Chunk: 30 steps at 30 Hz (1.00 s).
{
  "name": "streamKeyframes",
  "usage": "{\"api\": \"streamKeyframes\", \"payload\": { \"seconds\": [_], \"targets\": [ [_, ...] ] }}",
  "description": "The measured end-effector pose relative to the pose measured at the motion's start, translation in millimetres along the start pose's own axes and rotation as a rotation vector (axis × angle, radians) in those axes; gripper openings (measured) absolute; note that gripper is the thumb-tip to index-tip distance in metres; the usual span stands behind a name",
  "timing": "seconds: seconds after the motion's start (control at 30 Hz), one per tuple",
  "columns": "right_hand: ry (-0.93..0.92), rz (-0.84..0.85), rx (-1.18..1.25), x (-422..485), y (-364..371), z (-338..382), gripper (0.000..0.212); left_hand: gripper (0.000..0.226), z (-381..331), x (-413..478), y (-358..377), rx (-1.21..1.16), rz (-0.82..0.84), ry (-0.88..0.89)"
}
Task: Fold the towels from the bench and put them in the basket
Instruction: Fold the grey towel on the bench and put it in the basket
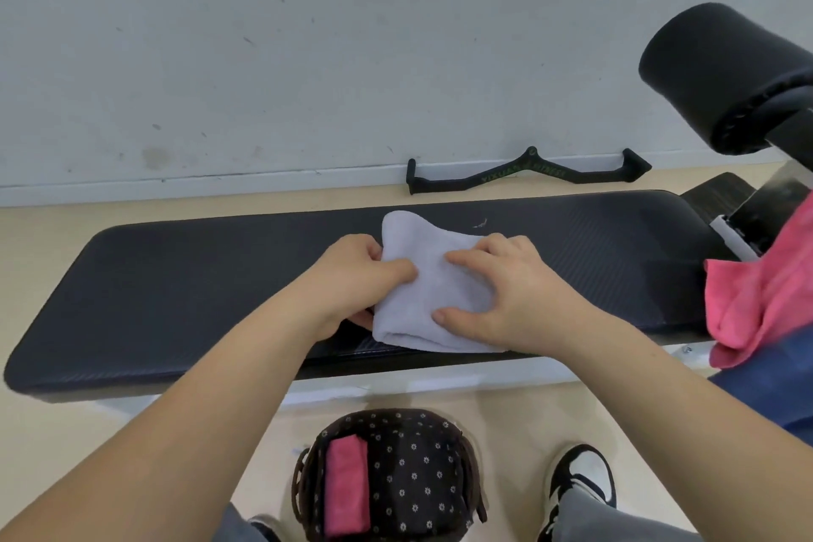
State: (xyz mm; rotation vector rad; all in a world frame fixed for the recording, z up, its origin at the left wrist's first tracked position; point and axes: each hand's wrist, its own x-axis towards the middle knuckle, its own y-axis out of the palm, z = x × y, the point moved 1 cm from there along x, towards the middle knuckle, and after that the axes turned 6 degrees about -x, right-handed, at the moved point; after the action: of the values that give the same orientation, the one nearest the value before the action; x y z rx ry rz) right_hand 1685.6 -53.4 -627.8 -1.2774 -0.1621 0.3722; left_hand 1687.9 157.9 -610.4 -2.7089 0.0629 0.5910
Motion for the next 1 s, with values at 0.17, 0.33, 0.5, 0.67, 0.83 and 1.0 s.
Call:
{"api": "streamKeyframes", "payload": {
  "seconds": [0.17, 0.33, 0.5, 0.67, 0.83, 1.0],
  "targets": [
    [-0.009, 0.065, 0.003, 1, 9, 23, 0.106, 0.038, -3, -6, -8, 0.003, -0.101, 0.063],
    [0.022, 0.122, 0.154, 10, 8, 19, 0.075, 0.035, -9, -14, 10, -0.069, -0.057, 0.143],
    [0.205, 0.038, 0.636, 6, -8, -4, 0.031, 0.047, -19, -16, 31, 0.173, -0.086, 0.259],
    [0.390, 0.032, 1.059, 1, -8, -18, 0.032, 0.046, -17, -25, 71, 0.568, -0.161, 0.386],
    [0.466, -0.098, 0.927, 3, 2, -18, 0.015, 0.030, -14, -25, 89, 0.567, -0.057, 0.429],
    [0.486, -0.044, 0.787, 9, 1, -19, 0.024, 0.053, -9, -11, 46, 0.426, -0.061, 0.359]
  ]
}}
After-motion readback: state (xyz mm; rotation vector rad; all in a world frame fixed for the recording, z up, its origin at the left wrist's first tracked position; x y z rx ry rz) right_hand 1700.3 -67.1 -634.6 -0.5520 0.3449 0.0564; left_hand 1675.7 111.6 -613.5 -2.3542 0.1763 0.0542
